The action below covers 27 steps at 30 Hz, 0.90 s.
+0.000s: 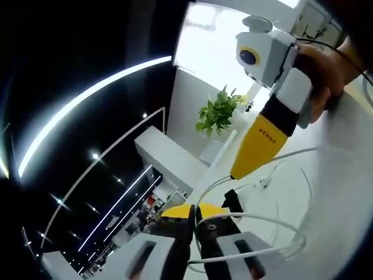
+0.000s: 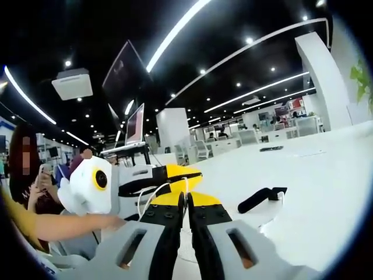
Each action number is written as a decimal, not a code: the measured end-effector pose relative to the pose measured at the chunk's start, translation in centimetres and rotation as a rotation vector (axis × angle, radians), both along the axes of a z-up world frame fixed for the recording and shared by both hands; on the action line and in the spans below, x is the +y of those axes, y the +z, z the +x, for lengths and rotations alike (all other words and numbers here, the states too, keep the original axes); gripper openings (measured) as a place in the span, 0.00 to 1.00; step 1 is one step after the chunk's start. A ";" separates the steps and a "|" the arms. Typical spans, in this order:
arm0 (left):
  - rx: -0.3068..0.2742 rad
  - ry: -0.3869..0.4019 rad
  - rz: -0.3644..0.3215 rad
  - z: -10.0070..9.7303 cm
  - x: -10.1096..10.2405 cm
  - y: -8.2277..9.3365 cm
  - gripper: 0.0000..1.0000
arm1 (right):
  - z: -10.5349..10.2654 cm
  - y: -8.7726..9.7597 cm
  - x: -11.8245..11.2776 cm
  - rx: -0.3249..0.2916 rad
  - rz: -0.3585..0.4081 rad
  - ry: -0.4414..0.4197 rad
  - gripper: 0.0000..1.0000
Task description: Peel open the Velcro strap on the desktop, arrange the wired earphones neatly onto it, and close the Velcro strap to secure them.
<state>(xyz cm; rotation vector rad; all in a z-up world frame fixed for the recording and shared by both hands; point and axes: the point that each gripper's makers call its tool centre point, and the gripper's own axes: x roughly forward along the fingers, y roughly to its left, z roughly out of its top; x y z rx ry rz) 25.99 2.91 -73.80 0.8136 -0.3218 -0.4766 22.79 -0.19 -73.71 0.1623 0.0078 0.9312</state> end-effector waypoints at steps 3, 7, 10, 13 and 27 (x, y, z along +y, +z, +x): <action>0.001 -0.001 0.000 0.0 0.0 0.0 0.06 | 0.1 0.0 -0.1 -0.001 0.001 -0.003 0.06; 0.003 0.000 0.002 0.0 0.0 -0.1 0.06 | 0.1 0.0 0.0 -0.002 -0.002 -0.004 0.06; 0.004 0.001 0.003 0.0 0.0 -0.1 0.06 | 0.1 0.0 0.0 -0.003 -0.005 -0.005 0.06; 0.009 0.003 0.007 0.1 0.0 -0.2 0.06 | 0.2 0.0 0.0 -0.002 -0.005 -0.004 0.06; 0.026 0.021 0.026 0.4 0.0 -0.7 0.06 | 0.2 0.2 -0.3 -0.007 0.010 -0.015 0.06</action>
